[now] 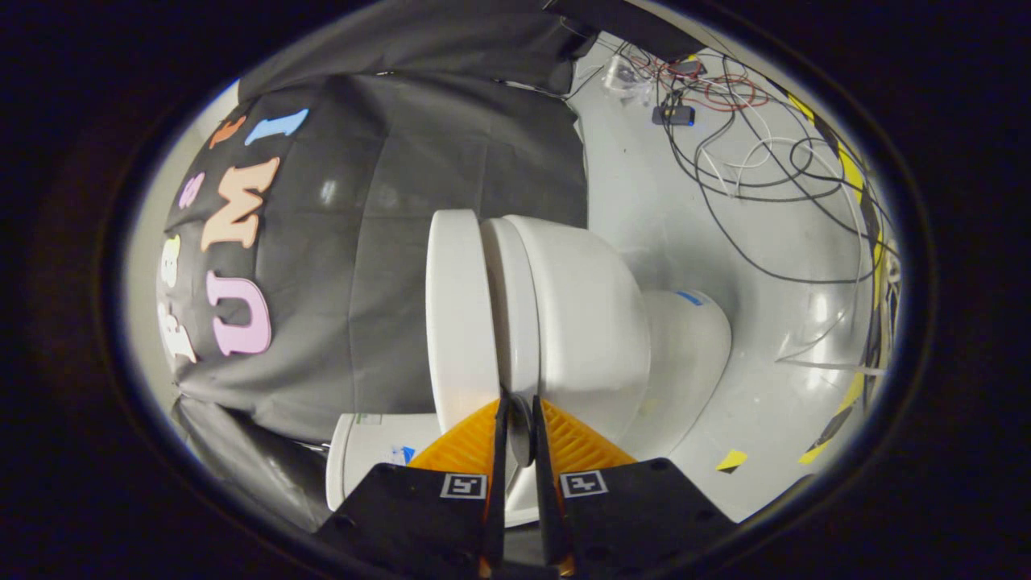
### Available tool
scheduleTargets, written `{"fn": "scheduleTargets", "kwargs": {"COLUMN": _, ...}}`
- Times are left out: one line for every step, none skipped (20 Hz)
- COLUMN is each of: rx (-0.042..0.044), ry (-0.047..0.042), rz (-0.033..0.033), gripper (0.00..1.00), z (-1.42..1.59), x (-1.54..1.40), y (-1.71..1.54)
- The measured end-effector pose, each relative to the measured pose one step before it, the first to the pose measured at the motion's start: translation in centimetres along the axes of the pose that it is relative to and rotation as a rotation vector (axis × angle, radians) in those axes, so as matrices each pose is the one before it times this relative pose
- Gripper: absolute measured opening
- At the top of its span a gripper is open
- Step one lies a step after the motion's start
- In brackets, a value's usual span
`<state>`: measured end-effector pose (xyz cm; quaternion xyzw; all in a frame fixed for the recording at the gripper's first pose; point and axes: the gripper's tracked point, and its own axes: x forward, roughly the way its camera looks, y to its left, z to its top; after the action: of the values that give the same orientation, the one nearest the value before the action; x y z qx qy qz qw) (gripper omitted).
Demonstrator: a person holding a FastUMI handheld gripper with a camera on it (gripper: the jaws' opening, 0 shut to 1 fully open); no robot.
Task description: Open the toilet lid.
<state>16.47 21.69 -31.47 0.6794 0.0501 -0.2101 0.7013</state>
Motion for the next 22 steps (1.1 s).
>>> {"fn": "scheduleTargets", "kwargs": {"rx": 0.00236, "ry": 0.00079, "rz": 0.00585, "gripper": 0.19, "z": 0.018, "x": -0.003, "y": 0.085}}
{"fn": "scheduleTargets", "kwargs": {"rx": -0.00621, "ry": 0.00344, "rz": 0.00898, "gripper": 0.19, "z": -0.049, "x": -0.054, "y": 0.226}}
{"fn": "scheduleTargets", "kwargs": {"rx": -0.01223, "ry": 0.00288, "rz": 0.00985, "gripper": 0.19, "z": -0.029, "x": -0.114, "y": 0.331}}
{"fn": "scheduleTargets", "kwargs": {"rx": -0.01643, "ry": 0.00476, "rz": 0.00706, "gripper": 0.19, "z": -0.057, "x": 0.018, "y": 0.205}}
{"fn": "scheduleTargets", "kwargs": {"rx": -0.01572, "ry": 0.00522, "rz": 0.00445, "gripper": 0.19, "z": -0.008, "x": -0.105, "y": 0.173}}
{"fn": "scheduleTargets", "kwargs": {"rx": -0.00725, "ry": 0.00624, "rz": 0.00263, "gripper": 0.19, "z": -0.066, "x": 0.014, "y": 0.118}}
{"fn": "scheduleTargets", "kwargs": {"rx": -0.0015, "ry": 0.00134, "rz": 0.00525, "gripper": 0.19, "z": 0.09, "x": -0.183, "y": 0.21}}
{"fn": "scheduleTargets", "kwargs": {"rx": -0.0032, "ry": -0.00447, "rz": 0.00673, "gripper": 0.19, "z": 0.194, "x": -0.074, "y": 0.29}}
{"fn": "scheduleTargets", "kwargs": {"rx": -0.00448, "ry": -0.0024, "rz": 0.0022, "gripper": 0.19, "z": 0.077, "x": -0.013, "y": 0.301}}
{"fn": "scheduleTargets", "kwargs": {"rx": -0.01767, "ry": 0.00312, "rz": -0.00211, "gripper": 0.19, "z": 0.064, "x": -0.024, "y": 0.241}}
{"fn": "scheduleTargets", "kwargs": {"rx": -0.02507, "ry": 0.00647, "rz": -0.00308, "gripper": 0.19, "z": -0.254, "x": -0.133, "y": 0.378}}
{"fn": "scheduleTargets", "kwargs": {"rx": -0.02512, "ry": 0.00521, "rz": -0.00107, "gripper": 0.19, "z": -0.029, "x": -0.022, "y": 0.468}}
{"fn": "scheduleTargets", "kwargs": {"rx": -0.01649, "ry": 0.00399, "rz": 0.00317, "gripper": 0.19, "z": 0.246, "x": -0.191, "y": 0.559}}
{"fn": "scheduleTargets", "kwargs": {"rx": -0.00996, "ry": -0.00317, "rz": 0.00455, "gripper": 0.19, "z": 0.257, "x": -0.12, "y": 0.646}}
{"fn": "scheduleTargets", "kwargs": {"rx": -0.0069, "ry": -0.00145, "rz": 0.00362, "gripper": 0.19, "z": 0.087, "x": -0.062, "y": 0.523}}
{"fn": "scheduleTargets", "kwargs": {"rx": -0.00634, "ry": -0.00436, "rz": -0.00264, "gripper": 0.19, "z": 0.084, "x": -0.095, "y": 0.499}}
{"fn": "scheduleTargets", "kwargs": {"rx": -0.00949, "ry": 0.00237, "rz": -0.00464, "gripper": 0.19, "z": -0.044, "x": -0.184, "y": 0.457}}
{"fn": "scheduleTargets", "kwargs": {"rx": -0.01392, "ry": -0.00075, "rz": -0.00269, "gripper": 0.19, "z": 0.037, "x": -0.086, "y": 0.575}}
{"fn": "scheduleTargets", "kwargs": {"rx": -0.01489, "ry": 0.00185, "rz": 0.00037, "gripper": 0.19, "z": -0.014, "x": -0.18, "y": 0.712}}
{"fn": "scheduleTargets", "kwargs": {"rx": -0.02045, "ry": -0.00049, "rz": 0.00469, "gripper": 0.19, "z": 0.051, "x": -0.148, "y": 0.908}}
{"fn": "scheduleTargets", "kwargs": {"rx": -0.01502, "ry": 0.00004, "rz": 0.00875, "gripper": 0.2, "z": 0.128, "x": -0.102, "y": 0.852}}
{"fn": "scheduleTargets", "kwargs": {"rx": -0.01494, "ry": -0.00331, "rz": 0.01317, "gripper": 0.19, "z": 0.055, "x": -0.162, "y": 1.032}}
